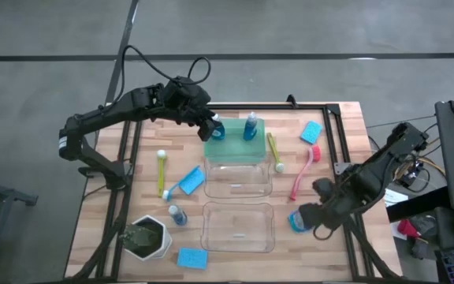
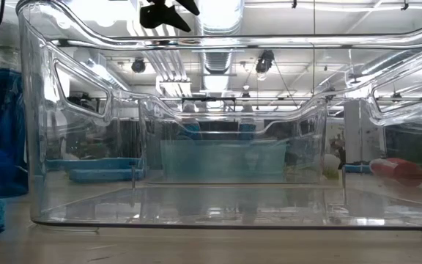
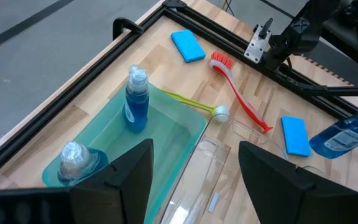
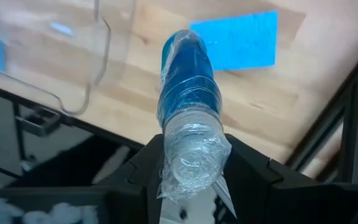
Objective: Pick & Place Kitchen Sink Supplies
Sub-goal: Put the blue dishwashing liquid into the green bin
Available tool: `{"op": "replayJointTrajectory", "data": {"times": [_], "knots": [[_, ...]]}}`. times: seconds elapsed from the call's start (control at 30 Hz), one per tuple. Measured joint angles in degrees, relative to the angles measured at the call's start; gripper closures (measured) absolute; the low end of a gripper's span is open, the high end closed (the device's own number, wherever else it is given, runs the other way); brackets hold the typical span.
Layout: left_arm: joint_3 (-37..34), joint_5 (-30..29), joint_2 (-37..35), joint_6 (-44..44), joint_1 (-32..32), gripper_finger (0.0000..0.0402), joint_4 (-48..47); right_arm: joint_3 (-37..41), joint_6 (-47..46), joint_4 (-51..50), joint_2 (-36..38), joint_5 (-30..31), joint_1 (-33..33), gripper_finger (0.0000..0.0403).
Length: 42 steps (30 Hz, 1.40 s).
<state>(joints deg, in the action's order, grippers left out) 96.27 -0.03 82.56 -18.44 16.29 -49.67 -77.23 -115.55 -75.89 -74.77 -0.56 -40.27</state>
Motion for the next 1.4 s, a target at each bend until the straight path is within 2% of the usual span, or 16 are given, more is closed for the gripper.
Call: {"op": "replayJointTrajectory", "data": {"times": [0.27, 0.43, 0.87, 1.17, 1.4], "knots": [[0.0, 0.0, 0.0, 0.0, 0.0, 0.0174, -0.3, 0.0, 2.1, -1.6, 4.9, 2.8, 3.4, 0.0270], [0.0, 0.0, 0.0, 0.1, 0.0, 0.0174, -1.9, 0.0, 4.1, -1.4, 7.3, 6.9, 6.5, 0.0269], [0.0, 0.0, 0.0, 0.3, 0.0, 0.0174, -4.8, -4.0, 22.5, -1.9, 7.5, 7.3, 24.3, 0.0268], [0.0, 0.0, -0.1, 0.1, 0.0, 0.0174, -4.9, -11.4, 39.1, -1.8, 3.9, 7.2, 37.9, 0.0268], [0.0, 0.0, -0.1, 0.3, 0.0, 0.0174, -4.9, -20.2, 50.7, -3.3, -4.7, 6.1, 46.4, 0.0268]]}}
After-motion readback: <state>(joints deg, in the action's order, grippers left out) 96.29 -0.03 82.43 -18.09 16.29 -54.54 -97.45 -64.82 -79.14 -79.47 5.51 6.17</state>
